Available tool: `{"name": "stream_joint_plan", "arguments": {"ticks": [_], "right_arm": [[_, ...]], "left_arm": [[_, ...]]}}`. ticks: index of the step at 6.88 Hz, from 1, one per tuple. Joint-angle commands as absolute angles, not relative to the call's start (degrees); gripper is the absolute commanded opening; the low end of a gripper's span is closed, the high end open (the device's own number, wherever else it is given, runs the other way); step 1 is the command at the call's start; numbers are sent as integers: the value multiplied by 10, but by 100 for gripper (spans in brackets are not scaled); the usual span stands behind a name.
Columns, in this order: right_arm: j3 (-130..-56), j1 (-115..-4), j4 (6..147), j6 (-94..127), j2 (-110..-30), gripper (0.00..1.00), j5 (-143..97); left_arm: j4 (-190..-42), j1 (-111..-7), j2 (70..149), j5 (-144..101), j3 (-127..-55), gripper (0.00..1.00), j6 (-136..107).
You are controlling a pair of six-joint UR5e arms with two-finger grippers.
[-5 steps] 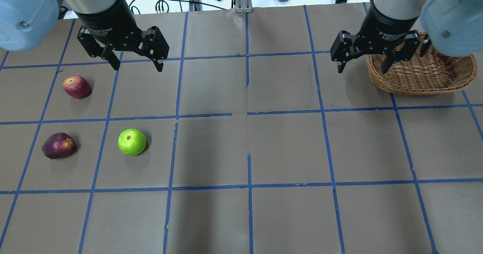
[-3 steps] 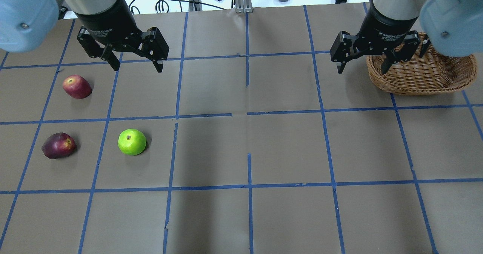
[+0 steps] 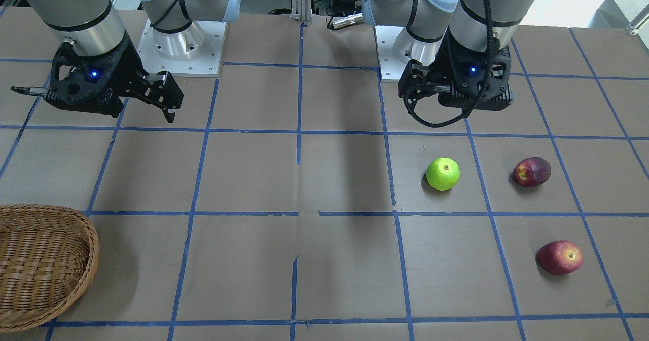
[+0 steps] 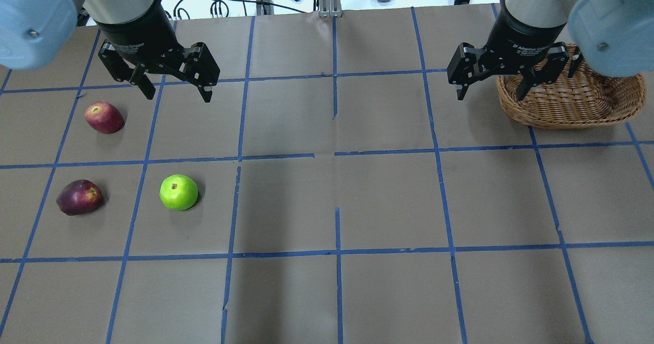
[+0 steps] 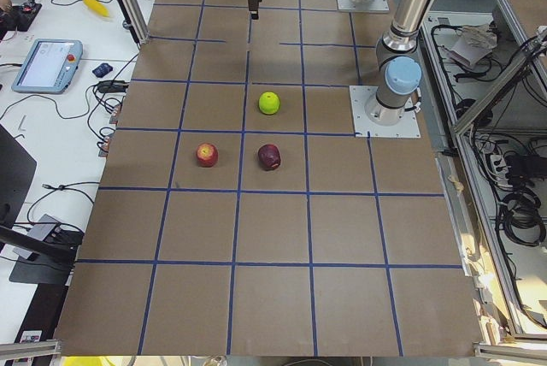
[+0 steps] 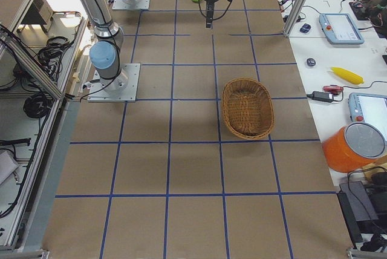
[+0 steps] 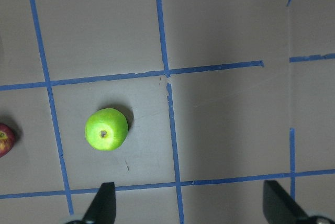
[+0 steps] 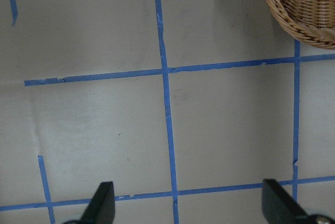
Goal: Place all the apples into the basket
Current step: 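Reach the left gripper down toward the green apple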
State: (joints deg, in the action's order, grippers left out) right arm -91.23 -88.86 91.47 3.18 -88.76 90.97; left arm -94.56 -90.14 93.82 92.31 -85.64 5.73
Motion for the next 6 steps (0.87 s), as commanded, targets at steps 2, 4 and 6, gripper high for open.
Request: {"name": "stream_joint_plan", "arguments": {"ticks": [2,4,6], "right_arm": [[-912,-889,914,33,-889,100,909],[-912,-889,915,33,-889,100,904],[-912,-889,915,34,-890,100,904]], "left_arm": [[-781,-813,948,926,-1016,100,183],[-619,-798,966,927,-1143,100,231],[-565,-777,982,927,-1184,100,254]]}}
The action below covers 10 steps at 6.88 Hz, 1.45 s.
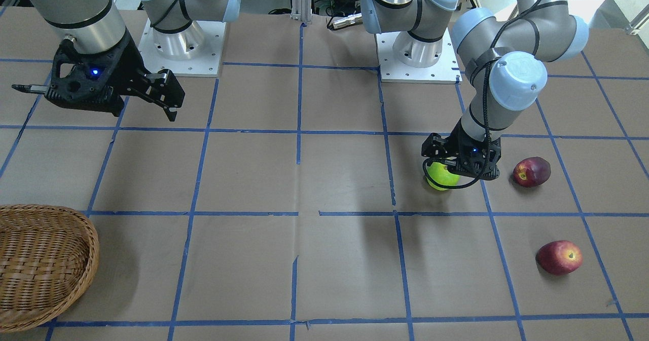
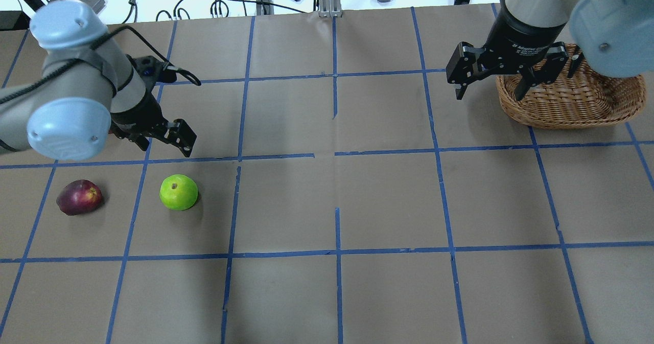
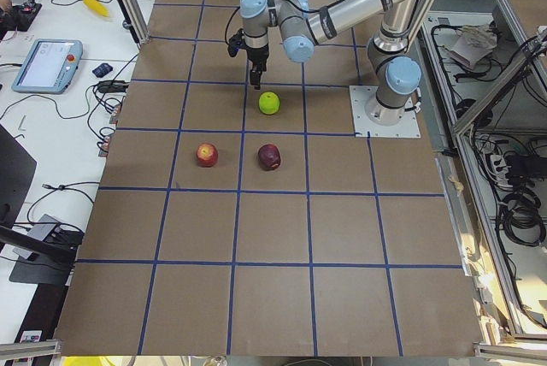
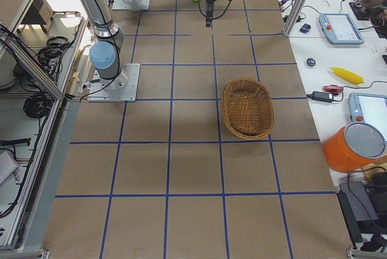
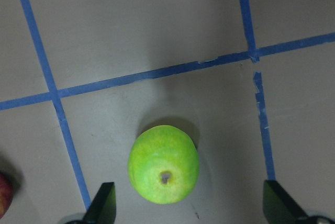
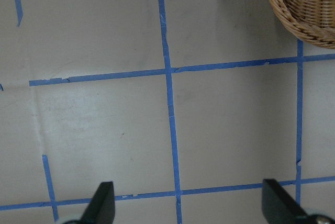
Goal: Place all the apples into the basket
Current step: 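Reach the left gripper down toward the green apple, then close the left gripper around the green apple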
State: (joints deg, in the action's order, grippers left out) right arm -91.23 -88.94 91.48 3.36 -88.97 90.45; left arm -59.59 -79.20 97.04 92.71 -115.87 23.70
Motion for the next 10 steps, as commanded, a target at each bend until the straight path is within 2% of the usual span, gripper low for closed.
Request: {"name": "stream_joint_plan", "arguments": {"ticks": [1,5,6,7,8,10], "right_arm": [[-912,-889,915,33,-889,100,905],[-912,-889,926,32,-886,100,909],[-912,-889,939,32,-882,100,906],[-912,-888,940,32,-879,100,906],[-912,-888,940,31,-877,100,906],[-912,-887,940,32,-875,100,906]], "left_arm": [[-567,-765,993,929,-1189,100,274],[-559,-759,1025,928,-1207,100,271],[-553,-759,1029,927,-1208,93,269],[-550,-760,1029,927,-1205,50,268],[-551,-760,1025,927,-1199,28,256],[-570,-800,1024,918,-1144,27,124]]}}
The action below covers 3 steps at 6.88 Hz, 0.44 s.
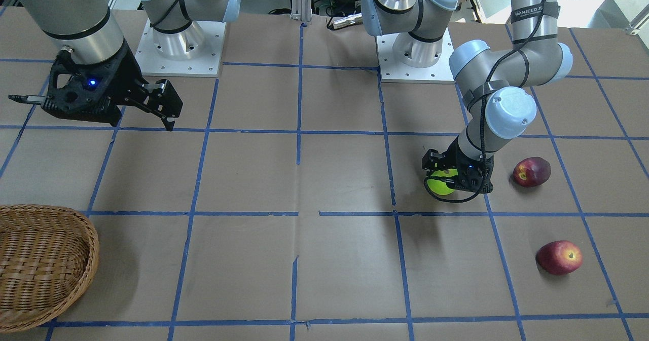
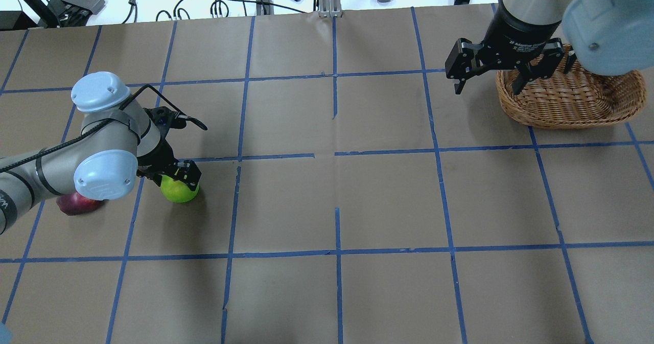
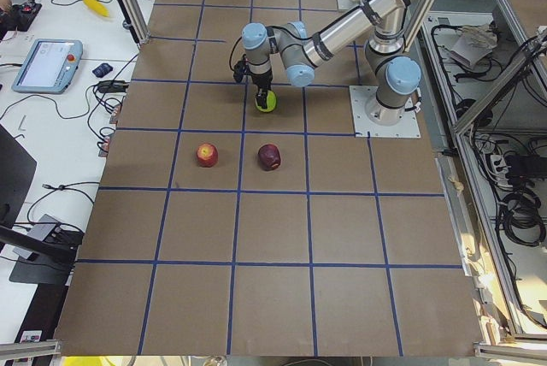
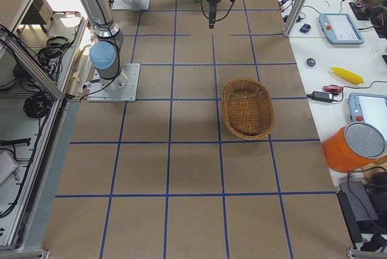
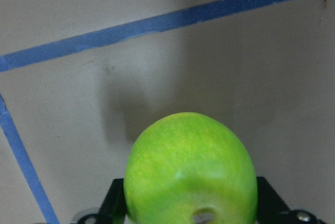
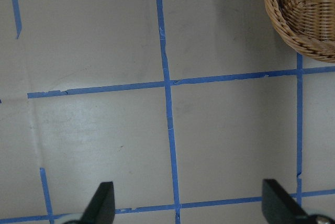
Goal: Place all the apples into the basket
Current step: 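Close the left gripper around the green apple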
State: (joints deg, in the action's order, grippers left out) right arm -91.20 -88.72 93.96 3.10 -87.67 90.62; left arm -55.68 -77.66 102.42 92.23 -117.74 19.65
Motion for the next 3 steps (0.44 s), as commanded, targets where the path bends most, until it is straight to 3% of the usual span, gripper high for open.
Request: {"name": "stream_joint_plan", "arguments": {"ticks": [1,3], "right_arm": [[-912,-887,940,29,-875,100,906],[-912,-887,940,23,-874,100,904]], "left_arm": [[-597,-853,1030,889,-1110,27,38],[-595,-956,1061,862,-1058,27,-185]]}}
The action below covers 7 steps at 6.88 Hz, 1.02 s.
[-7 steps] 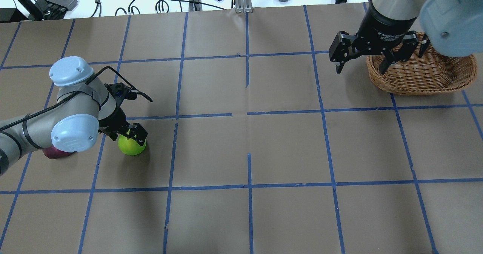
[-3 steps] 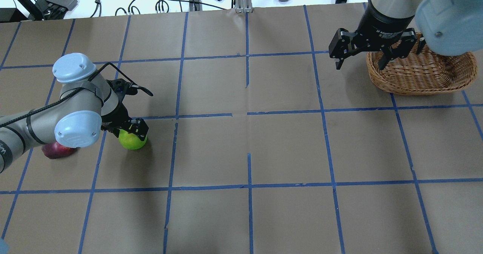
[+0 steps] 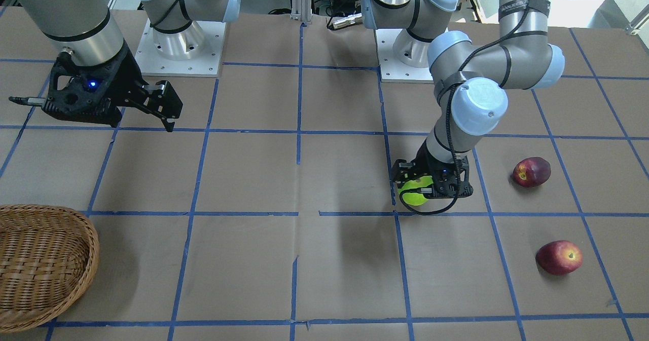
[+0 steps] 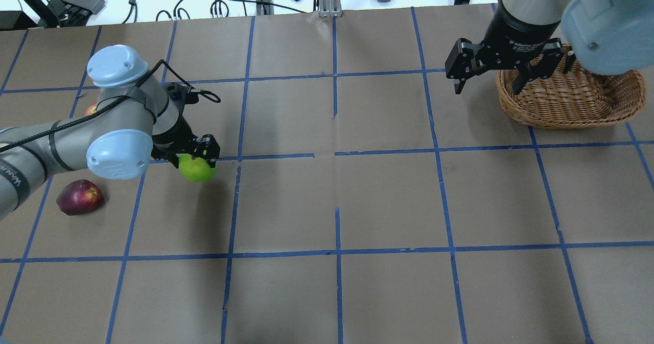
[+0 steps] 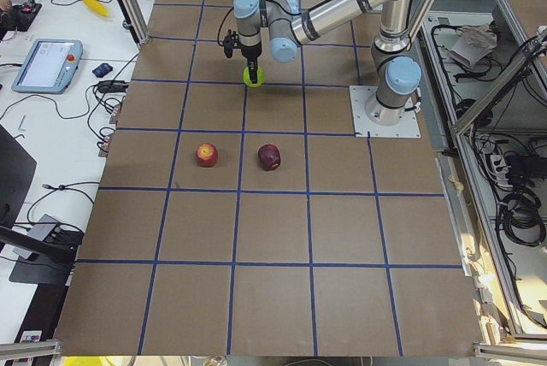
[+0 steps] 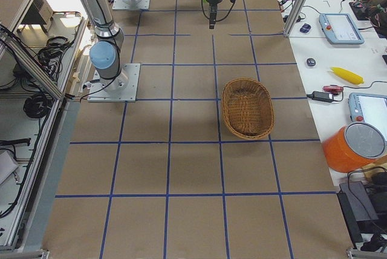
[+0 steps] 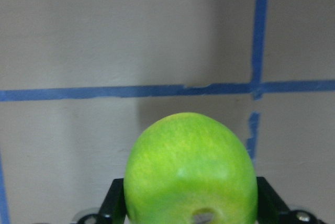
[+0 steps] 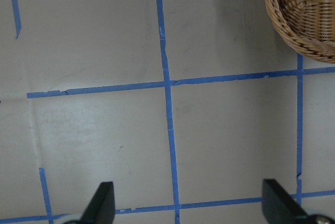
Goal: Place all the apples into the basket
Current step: 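Carry the green apple to the table center and release it with left gripper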
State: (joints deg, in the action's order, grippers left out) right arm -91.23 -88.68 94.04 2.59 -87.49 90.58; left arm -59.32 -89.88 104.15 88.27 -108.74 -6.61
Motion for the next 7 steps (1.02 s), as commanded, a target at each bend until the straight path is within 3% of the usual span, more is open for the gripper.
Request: {"name": "stream_joint_plan", "arguments": {"ticks": [1,4,5,6,7], "right_arm": [[-912,-886,940,25,-867,100,904],[-912,-881,955,23,-856,100,904],[-912,-881,954,23,-840,100,902],[-911,-881,952,21,-825,100,903],[-911,-881,957,21,-824,100,904]], "left_arm": [[-586,-994,1086,820,-1043,27,-298],[-495,-1088,1170,777,-1006,28,-498],[-494,-1092,1179,777,-1006,56,-497],[-493,-1091,1183,782,-1005,100,-470],[-501,-1085,1173,787,-999,100,-410]]}}
